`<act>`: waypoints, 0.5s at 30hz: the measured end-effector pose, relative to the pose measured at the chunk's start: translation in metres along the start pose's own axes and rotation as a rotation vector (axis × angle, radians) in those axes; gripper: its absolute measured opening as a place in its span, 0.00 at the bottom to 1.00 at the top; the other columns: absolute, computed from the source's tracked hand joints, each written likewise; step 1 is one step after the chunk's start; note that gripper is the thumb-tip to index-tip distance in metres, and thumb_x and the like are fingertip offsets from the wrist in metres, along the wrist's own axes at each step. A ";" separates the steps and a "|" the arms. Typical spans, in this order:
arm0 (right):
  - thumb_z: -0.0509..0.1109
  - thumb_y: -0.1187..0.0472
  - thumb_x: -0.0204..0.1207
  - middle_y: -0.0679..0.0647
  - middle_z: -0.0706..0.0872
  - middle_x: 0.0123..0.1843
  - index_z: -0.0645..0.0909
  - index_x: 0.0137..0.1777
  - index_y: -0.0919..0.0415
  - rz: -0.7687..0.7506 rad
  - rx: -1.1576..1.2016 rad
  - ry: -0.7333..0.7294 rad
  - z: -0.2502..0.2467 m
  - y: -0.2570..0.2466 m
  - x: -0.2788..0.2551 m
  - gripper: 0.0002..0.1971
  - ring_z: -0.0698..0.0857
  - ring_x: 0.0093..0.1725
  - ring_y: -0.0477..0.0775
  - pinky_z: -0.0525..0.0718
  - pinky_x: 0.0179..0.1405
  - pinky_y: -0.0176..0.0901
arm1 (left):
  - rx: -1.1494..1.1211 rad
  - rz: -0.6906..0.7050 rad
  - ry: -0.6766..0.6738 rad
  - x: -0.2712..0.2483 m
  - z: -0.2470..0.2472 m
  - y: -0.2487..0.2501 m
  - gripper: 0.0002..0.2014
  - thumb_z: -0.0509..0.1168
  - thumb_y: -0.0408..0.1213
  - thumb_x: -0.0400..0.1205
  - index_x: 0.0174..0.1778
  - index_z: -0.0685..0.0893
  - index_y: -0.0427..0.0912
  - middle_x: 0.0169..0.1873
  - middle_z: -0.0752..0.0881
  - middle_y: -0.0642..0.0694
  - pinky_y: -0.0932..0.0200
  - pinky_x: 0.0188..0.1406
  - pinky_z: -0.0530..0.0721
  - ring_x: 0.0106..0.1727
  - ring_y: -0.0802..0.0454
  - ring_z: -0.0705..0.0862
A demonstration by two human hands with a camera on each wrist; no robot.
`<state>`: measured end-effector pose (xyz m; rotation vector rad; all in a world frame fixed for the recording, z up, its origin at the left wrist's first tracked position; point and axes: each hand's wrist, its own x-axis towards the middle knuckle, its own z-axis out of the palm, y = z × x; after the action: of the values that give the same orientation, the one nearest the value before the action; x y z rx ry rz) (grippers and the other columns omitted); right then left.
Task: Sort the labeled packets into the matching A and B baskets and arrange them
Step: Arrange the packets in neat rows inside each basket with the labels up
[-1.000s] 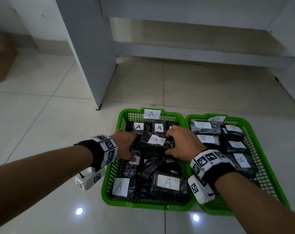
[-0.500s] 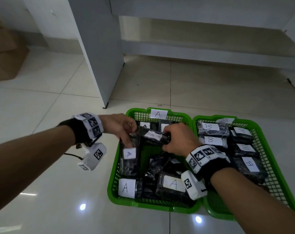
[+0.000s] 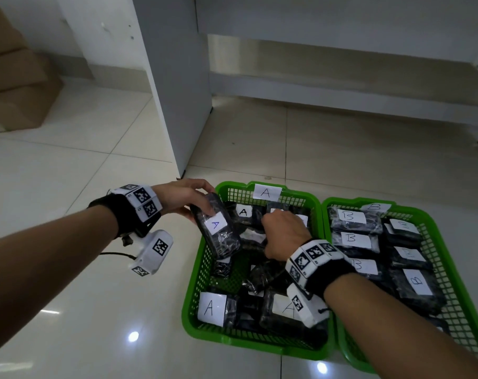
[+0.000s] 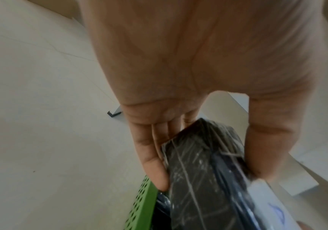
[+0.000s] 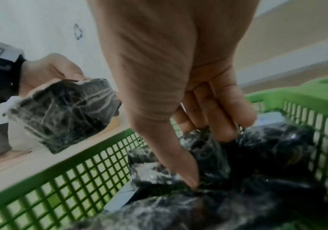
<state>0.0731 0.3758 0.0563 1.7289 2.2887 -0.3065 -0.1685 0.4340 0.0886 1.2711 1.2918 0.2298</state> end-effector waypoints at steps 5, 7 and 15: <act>0.75 0.66 0.76 0.60 0.86 0.61 0.84 0.59 0.62 0.038 -0.089 -0.033 0.005 0.014 -0.006 0.13 0.86 0.62 0.63 0.82 0.56 0.51 | 0.128 0.016 -0.039 0.010 0.019 0.009 0.39 0.81 0.44 0.51 0.62 0.84 0.41 0.54 0.90 0.37 0.53 0.46 0.90 0.55 0.40 0.90; 0.82 0.55 0.72 0.58 0.86 0.58 0.84 0.58 0.60 0.021 -0.072 -0.023 0.004 0.016 -0.006 0.18 0.86 0.59 0.61 0.80 0.52 0.50 | 0.173 0.021 -0.062 0.015 0.027 0.014 0.34 0.82 0.41 0.59 0.62 0.84 0.44 0.56 0.89 0.38 0.52 0.48 0.90 0.55 0.41 0.90; 0.80 0.55 0.72 0.62 0.88 0.55 0.84 0.53 0.63 -0.022 0.038 0.021 0.017 0.018 -0.009 0.16 0.88 0.55 0.64 0.75 0.43 0.46 | 0.134 0.042 -0.019 0.028 0.041 0.019 0.23 0.81 0.34 0.71 0.61 0.83 0.42 0.54 0.90 0.38 0.50 0.49 0.91 0.51 0.42 0.91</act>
<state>0.0944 0.3675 0.0430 1.7338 2.3328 -0.3394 -0.1162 0.4386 0.0775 1.4120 1.2821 0.1628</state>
